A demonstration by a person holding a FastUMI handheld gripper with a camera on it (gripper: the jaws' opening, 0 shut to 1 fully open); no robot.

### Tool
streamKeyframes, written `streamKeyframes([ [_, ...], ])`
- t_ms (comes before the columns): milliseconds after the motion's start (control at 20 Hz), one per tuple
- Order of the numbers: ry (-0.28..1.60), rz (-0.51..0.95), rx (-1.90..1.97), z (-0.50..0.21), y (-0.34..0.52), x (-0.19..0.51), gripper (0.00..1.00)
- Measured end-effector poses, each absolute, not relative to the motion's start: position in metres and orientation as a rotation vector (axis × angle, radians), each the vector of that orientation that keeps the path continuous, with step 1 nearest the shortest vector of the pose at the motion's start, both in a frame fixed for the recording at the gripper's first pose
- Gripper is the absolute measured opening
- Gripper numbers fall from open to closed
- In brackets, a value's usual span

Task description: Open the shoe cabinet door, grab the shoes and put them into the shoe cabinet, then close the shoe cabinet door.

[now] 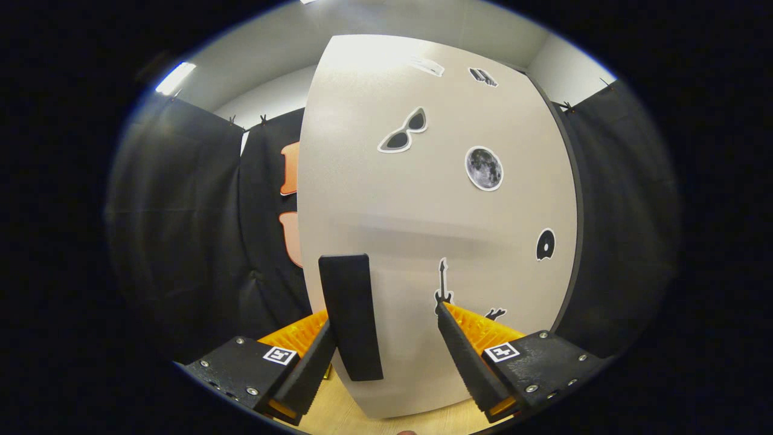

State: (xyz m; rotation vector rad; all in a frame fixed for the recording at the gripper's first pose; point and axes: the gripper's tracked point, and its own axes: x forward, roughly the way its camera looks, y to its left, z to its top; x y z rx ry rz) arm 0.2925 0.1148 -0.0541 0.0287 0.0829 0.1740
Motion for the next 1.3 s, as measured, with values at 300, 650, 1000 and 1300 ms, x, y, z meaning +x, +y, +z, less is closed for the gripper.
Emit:
streamKeyframes([
  [300, 0.042, 0.096, 0.021, -0.055, 0.131, 0.323, 0.97],
  [650, 0.0, 0.038, -0.007, -0.054, 0.133, 0.337, 0.95],
  [1000, 0.009, 0.014, 0.008, -0.056, 0.133, 0.341, 0.96],
  [1300, -0.015, 0.017, 0.018, -0.043, 0.133, 0.33, 0.95],
])
